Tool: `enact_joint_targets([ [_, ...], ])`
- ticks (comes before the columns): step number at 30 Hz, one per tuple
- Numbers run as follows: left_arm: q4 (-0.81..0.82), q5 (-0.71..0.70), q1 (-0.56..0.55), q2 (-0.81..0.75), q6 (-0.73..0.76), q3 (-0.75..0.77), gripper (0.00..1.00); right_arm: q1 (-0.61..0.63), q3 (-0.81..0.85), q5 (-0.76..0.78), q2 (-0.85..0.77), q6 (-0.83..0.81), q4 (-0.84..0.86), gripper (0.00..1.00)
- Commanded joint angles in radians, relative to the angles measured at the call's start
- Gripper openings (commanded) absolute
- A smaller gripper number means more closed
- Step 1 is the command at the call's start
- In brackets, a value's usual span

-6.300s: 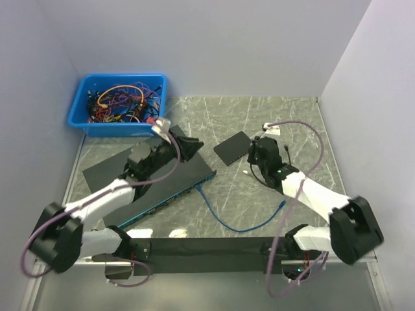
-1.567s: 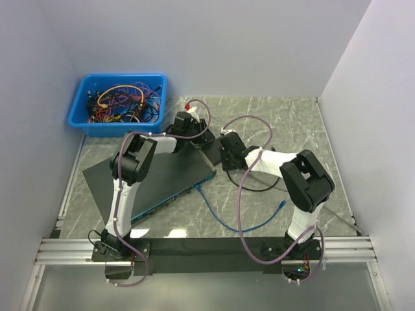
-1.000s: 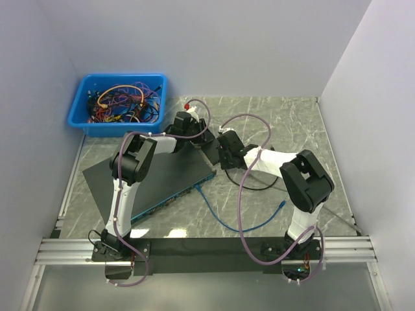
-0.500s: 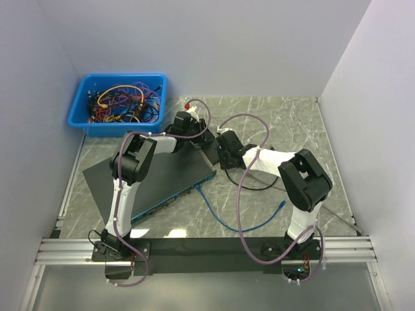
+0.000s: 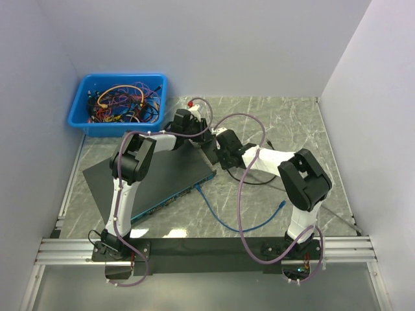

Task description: Insert the plug into the switch port

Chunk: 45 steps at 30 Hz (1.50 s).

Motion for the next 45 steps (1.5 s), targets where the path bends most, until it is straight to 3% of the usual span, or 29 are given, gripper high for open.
enact_joint_targets([
  [1, -0.122, 0.138, -0.045, 0.036, 0.084, 0.017, 0.38, 0.004, 0.093, 0.007, 0.009, -0.086, 0.151, 0.0],
  [20, -0.17, 0.295, -0.056, 0.038, 0.159, -0.008, 0.38, -0.011, 0.145, 0.056, 0.1, -0.033, 0.18, 0.0],
  [31, -0.243, 0.312, -0.078, 0.061, 0.187, -0.031, 0.36, -0.025, 0.182, 0.067, 0.132, -0.028, 0.315, 0.0],
  [35, -0.254, 0.354, -0.087, 0.072, 0.191, -0.046, 0.35, -0.052, 0.26, 0.022, 0.169, 0.003, 0.268, 0.0],
  [42, -0.294, 0.319, -0.082, 0.093, 0.179, -0.025, 0.37, -0.052, 0.234, 0.047, 0.131, 0.029, 0.236, 0.0],
  [44, -0.294, 0.305, -0.079, 0.089, 0.167, -0.023, 0.38, -0.051, 0.207, 0.044, 0.114, 0.035, 0.225, 0.05],
  [45, -0.29, 0.293, -0.075, 0.084, 0.153, -0.028, 0.38, -0.045, 0.191, 0.048, 0.088, 0.042, 0.226, 0.15],
])
